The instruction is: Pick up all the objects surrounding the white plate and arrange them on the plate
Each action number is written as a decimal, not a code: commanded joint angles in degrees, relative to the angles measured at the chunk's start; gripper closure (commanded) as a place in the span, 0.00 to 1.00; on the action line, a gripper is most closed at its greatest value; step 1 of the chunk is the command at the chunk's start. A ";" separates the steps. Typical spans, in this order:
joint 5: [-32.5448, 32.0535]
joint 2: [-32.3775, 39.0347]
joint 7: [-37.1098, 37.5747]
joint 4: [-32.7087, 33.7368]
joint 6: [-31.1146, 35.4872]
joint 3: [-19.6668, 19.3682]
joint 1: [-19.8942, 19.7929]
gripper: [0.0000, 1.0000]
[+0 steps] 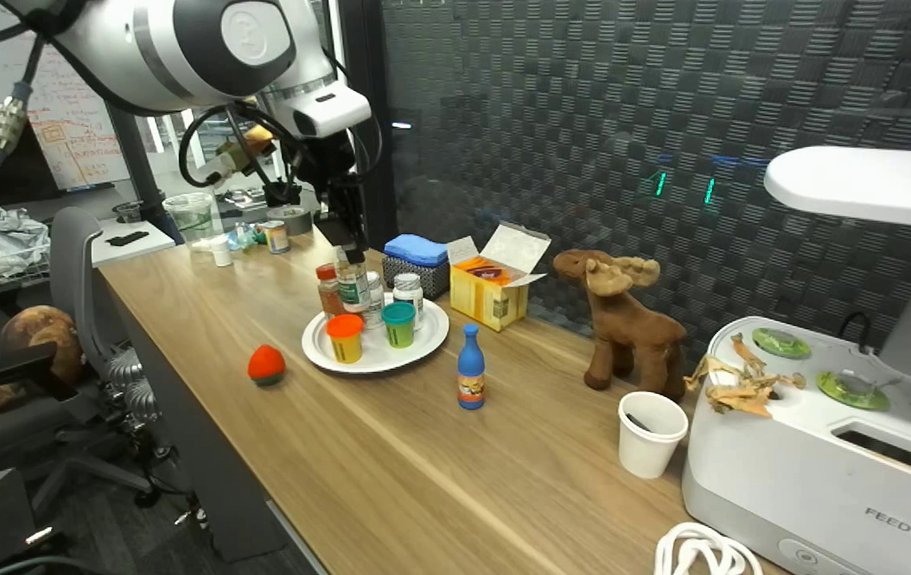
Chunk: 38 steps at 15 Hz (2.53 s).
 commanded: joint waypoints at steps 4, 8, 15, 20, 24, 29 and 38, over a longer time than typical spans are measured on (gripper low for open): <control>-0.12 1.94 -0.82 1.08 3.01 -1.07 0.55 0.89; -0.33 2.66 -1.67 0.87 3.64 -1.63 0.62 0.89; 0.08 4.31 -2.64 1.04 3.47 -2.11 0.80 0.89; 0.61 4.76 -3.01 0.88 3.18 -2.12 0.93 0.40; 1.23 3.90 -3.13 0.68 3.29 -2.02 0.80 0.11; -2.06 2.72 -1.21 2.66 1.36 -4.21 0.65 0.00; -3.07 10.81 -1.06 17.97 -15.60 -9.74 -2.28 0.00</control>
